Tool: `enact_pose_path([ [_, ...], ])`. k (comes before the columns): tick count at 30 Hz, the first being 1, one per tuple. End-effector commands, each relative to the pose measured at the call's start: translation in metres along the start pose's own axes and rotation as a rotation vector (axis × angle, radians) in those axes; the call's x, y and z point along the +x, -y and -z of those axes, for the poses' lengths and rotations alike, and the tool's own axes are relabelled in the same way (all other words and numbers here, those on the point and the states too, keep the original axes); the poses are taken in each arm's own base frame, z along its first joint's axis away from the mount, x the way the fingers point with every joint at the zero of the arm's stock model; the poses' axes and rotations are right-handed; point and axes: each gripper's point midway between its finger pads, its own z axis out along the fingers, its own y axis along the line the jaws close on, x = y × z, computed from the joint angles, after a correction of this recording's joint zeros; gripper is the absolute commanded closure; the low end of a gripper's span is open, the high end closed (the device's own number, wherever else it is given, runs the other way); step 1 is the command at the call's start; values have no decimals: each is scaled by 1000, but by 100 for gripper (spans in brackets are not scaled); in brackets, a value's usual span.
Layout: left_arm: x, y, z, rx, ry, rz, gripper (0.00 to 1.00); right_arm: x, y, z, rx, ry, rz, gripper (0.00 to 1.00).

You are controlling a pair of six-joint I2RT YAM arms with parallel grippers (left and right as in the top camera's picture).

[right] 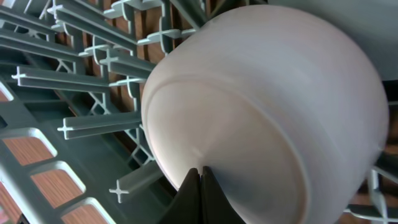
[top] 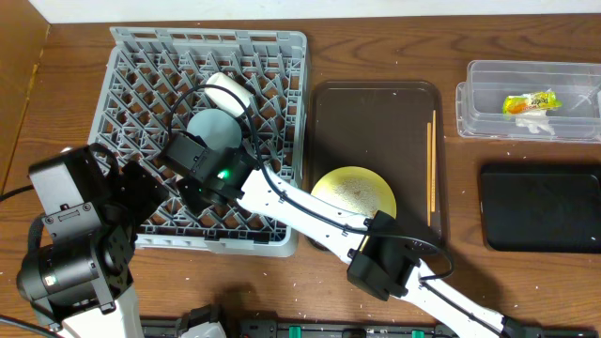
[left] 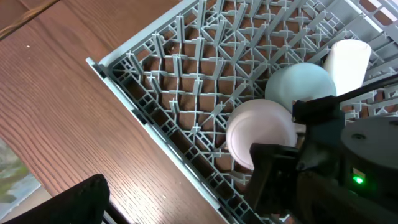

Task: Sort waste into correct bins and load items into the dishwasher
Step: 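Lower the pink bowl into the rack beside the blue bowl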

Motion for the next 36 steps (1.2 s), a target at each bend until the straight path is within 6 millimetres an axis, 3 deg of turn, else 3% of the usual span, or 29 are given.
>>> enact_pose_path([
  [1,-3,-2,2,-10,12,18,2,-39,40,28,104,112,-32,99],
  [7,-3,-2,2,-10,12,18,2,-57,32,54,72,175,-37,99],
  [15,-3,-2,2,-10,12,18,2,-60,31,55,72,190,-28,96],
  [25,-3,-2,2,-10,12,18,2,-28,-6,52,-113,35,-9,99],
  [29,-3,-2,2,-10,12,18,2,-24,2,49,-54,38,-10,99],
  [36,-3,-2,2,-10,12,18,2,-36,18,42,38,103,-5,94],
])
